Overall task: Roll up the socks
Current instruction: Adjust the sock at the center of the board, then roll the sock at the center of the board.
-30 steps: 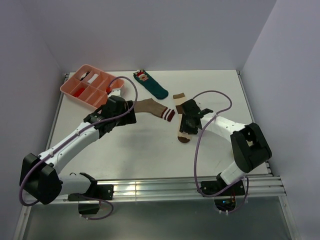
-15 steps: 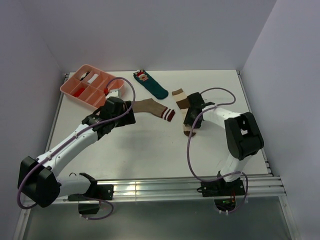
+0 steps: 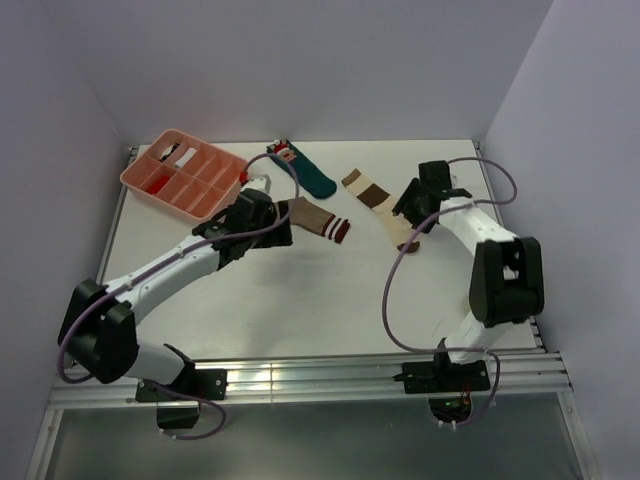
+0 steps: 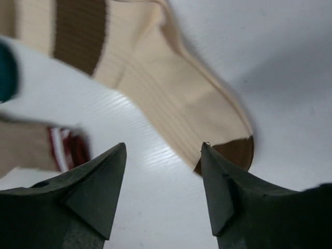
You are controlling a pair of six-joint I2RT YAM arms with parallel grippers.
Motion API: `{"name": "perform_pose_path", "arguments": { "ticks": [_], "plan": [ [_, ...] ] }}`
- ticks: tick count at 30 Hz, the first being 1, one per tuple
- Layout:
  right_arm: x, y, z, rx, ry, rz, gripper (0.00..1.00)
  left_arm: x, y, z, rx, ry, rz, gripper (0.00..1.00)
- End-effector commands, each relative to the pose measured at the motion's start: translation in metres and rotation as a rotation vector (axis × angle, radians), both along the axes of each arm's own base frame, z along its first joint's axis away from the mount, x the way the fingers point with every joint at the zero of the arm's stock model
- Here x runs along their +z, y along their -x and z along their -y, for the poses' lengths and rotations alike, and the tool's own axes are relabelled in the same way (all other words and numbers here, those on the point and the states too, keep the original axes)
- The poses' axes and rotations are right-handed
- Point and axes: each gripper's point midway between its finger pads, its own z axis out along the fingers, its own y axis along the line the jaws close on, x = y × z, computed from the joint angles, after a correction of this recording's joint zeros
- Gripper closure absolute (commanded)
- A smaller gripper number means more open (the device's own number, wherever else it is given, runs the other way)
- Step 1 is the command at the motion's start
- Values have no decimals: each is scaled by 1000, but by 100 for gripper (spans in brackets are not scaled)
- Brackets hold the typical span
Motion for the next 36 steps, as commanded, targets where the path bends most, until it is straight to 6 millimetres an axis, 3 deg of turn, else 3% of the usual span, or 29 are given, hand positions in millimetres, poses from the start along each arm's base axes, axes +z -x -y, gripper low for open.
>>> {"name": "perform_pose_path", "arguments": {
  "ticks": [1,2,3,4,5,6,7,8,9,10,12,17,18,22,24,26,36],
  "plan": [
    [59,9,-6,13,-31,172,32,34,-30,44,-103,18,158,4],
    [81,14,-5,14,-36,236,30,33,-31,56,-151,-14,177,5],
    [90,18,-6,14,-40,266,25,21,-36,63,-166,-50,176,5],
    [89,27,-5,14,-40,273,24,24,-42,71,-183,-58,206,5],
    [108,33,-5,16,-45,327,23,28,-47,81,-202,-66,231,5],
    [112,39,-4,15,-46,340,21,15,-49,91,-247,-118,231,5],
    [112,47,-3,15,-46,345,20,21,-56,100,-257,-123,265,5],
    [126,55,-3,13,-52,389,19,19,-59,107,-275,-144,275,5],
    [129,60,-2,11,-53,403,19,4,-60,115,-316,-195,267,5],
    [125,68,-2,8,-59,398,18,10,-66,124,-330,-197,296,5],
    [136,81,-1,2,-68,439,18,-9,-68,138,-384,-257,291,5],
    [139,106,2,-15,-86,474,19,-24,-75,170,-459,-334,325,9],
    [138,109,3,-22,-82,474,19,-36,-75,174,-472,-352,313,9],
    [135,117,7,-31,-69,476,20,-48,-79,195,-511,-374,318,11],
    [133,120,7,-30,-64,465,20,-62,-78,201,-532,-385,298,12],
    [132,121,7,-26,-61,458,20,-63,-80,207,-536,-381,295,14],
    [120,119,3,-12,-79,431,21,-111,-81,196,-546,-474,222,22]
  ]
}}
